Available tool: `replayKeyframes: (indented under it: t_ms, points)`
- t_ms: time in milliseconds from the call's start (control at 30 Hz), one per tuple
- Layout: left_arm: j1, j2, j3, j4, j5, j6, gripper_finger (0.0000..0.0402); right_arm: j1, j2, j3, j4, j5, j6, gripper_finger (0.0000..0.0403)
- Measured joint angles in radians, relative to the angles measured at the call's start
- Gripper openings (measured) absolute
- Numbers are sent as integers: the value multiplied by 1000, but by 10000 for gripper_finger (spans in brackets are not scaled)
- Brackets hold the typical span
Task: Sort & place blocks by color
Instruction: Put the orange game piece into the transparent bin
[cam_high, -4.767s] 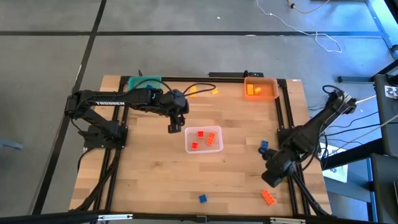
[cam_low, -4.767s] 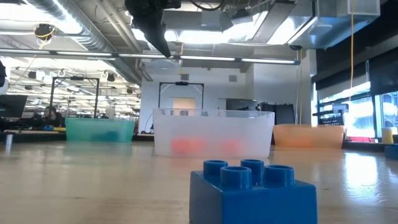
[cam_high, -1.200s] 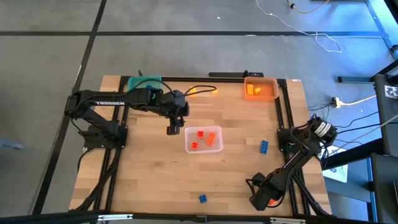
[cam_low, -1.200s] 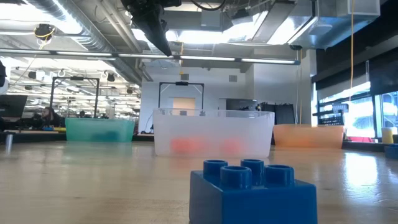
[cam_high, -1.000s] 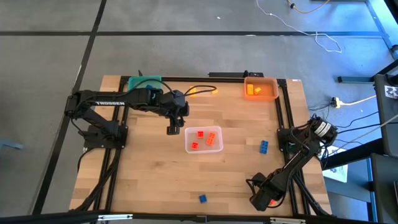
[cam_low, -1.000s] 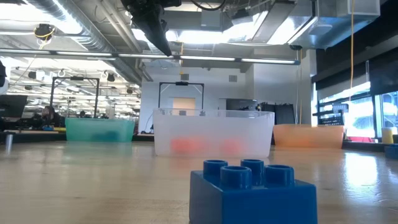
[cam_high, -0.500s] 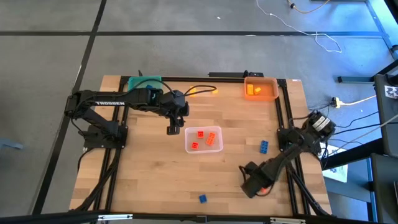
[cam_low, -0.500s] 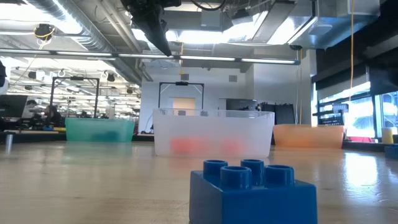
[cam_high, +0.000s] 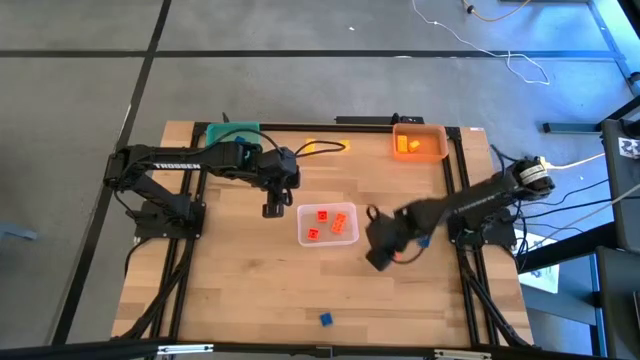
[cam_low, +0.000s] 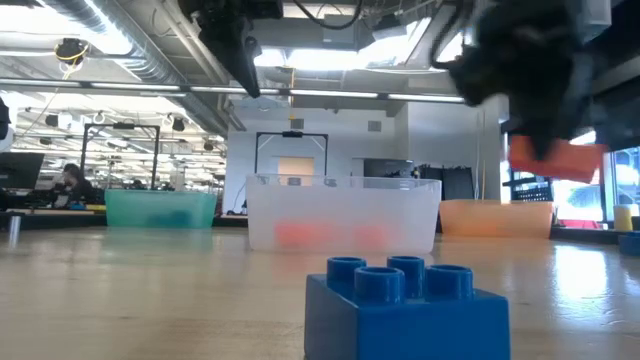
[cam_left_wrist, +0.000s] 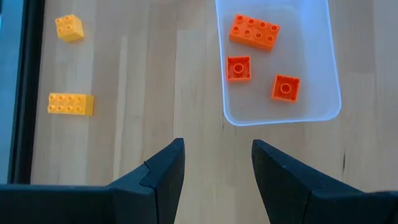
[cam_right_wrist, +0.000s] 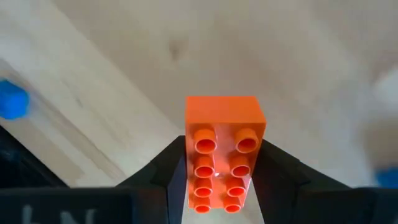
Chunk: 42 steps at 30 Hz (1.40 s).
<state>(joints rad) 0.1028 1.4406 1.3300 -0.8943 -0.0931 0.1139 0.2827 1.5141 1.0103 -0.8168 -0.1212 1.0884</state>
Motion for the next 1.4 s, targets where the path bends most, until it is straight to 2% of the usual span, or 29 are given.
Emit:
replayKeyframes:
  t_ms: [300,567,867,1167,1400]
  points:
    - [0,0,0,-5,-29,-27,177,-242,32,220,16,64,-446,141]
    - [0,0,0,-14,-37,-84,177,-353,222,368,18,-4,-674,141]
    - [0,0,0,-17,-47,-137,177,-354,395,424,19,-55,-801,141]
    - [0,0,0,-43,-59,-161,177,-355,442,425,26,-57,-861,143]
    - [0,0,0,-54,-62,-183,177,-360,442,425,58,-71,-859,234]
